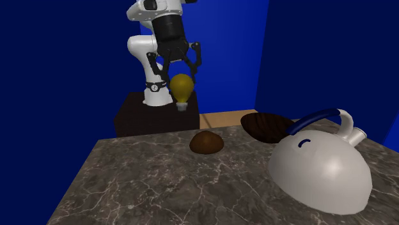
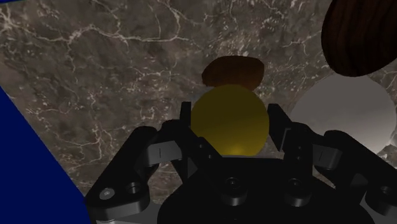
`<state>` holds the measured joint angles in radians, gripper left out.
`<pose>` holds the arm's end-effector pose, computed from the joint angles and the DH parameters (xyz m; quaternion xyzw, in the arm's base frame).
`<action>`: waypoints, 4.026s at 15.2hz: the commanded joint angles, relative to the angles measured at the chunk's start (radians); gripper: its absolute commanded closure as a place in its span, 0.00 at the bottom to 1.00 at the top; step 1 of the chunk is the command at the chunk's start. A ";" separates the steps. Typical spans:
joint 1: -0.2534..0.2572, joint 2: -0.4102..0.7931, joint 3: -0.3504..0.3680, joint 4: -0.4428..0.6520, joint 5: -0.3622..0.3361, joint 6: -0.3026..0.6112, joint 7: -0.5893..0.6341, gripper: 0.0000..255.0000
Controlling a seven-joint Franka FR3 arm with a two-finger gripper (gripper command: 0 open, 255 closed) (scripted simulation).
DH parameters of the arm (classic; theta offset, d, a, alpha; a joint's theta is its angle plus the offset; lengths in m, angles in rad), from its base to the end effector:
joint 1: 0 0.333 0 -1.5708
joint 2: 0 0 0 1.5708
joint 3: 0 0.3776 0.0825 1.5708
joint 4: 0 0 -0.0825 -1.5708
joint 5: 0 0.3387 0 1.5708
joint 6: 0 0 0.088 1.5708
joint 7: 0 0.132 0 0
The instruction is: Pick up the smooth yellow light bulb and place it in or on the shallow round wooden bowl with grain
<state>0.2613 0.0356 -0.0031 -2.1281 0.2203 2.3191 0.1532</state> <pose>0.5111 0.1433 0.4705 -0.9932 0.0162 -0.0579 0.1000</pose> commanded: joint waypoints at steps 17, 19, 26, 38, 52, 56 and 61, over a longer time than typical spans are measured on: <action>0.235 0.185 0.162 0.253 -0.152 -0.011 0.489 1.00; 0.266 0.222 0.172 0.306 -0.174 -0.025 0.540 1.00; 0.302 0.292 0.178 0.339 -0.202 0.015 0.593 1.00; 0.308 0.370 0.172 0.281 -0.214 0.150 0.593 1.00; 0.308 0.374 0.171 0.280 -0.214 0.155 0.593 0.00; 0.297 0.298 0.177 0.272 -0.200 0.087 0.584 0.00; 0.294 0.279 0.178 0.272 -0.196 0.068 0.582 0.00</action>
<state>0.5555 0.3165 0.1750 -1.8550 0.0239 2.3886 0.7349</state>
